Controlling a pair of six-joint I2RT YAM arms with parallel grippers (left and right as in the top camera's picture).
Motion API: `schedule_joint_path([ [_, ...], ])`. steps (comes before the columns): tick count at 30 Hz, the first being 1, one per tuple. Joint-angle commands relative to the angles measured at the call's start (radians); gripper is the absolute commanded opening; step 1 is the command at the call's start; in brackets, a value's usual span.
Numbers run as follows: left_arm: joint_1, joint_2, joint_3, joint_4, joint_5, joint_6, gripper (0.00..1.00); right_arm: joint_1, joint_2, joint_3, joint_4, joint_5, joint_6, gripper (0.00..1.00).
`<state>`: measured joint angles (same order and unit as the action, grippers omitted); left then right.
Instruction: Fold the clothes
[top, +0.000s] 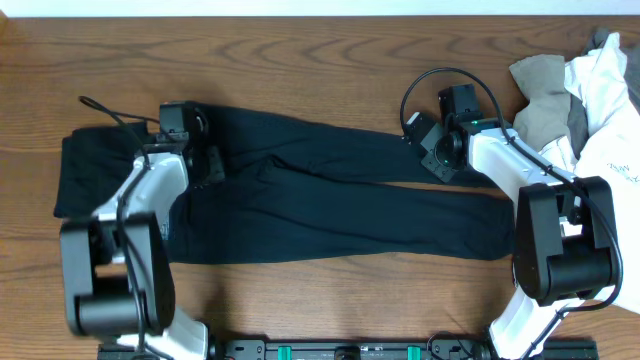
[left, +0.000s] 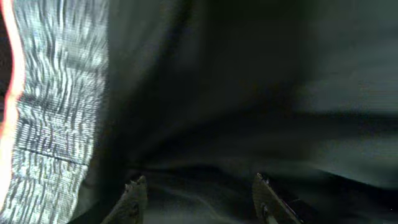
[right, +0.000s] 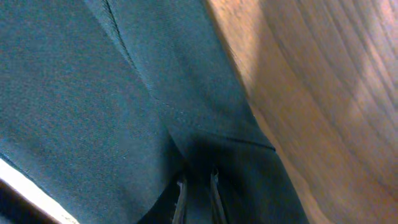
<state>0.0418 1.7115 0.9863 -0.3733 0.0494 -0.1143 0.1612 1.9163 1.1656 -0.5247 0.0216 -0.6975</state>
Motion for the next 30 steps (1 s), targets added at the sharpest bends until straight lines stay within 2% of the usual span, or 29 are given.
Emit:
schedule_joint_path([
  [1,-0.069,-0.120,-0.003,0.005,0.061,0.006,0.57,-0.005,0.003,-0.005,0.002,0.016,0.020,0.13],
  [5,-0.166,-0.151,-0.003,0.008,0.082,0.009,0.57,-0.007,0.003,-0.005,0.003,0.016,0.025,0.13],
  [12,-0.324,-0.092,-0.015,0.080,0.081,0.009,0.57,-0.008,0.003,-0.005,0.006,0.016,0.042,0.13],
  [23,-0.418,0.095,-0.015,0.269,0.082,0.005,0.57,-0.008,0.003,-0.005,0.005,0.016,0.055,0.13],
  [30,-0.454,0.189,-0.015,0.288,0.082,0.000,0.57,-0.008,0.003,-0.005,0.006,0.016,0.062,0.13],
])
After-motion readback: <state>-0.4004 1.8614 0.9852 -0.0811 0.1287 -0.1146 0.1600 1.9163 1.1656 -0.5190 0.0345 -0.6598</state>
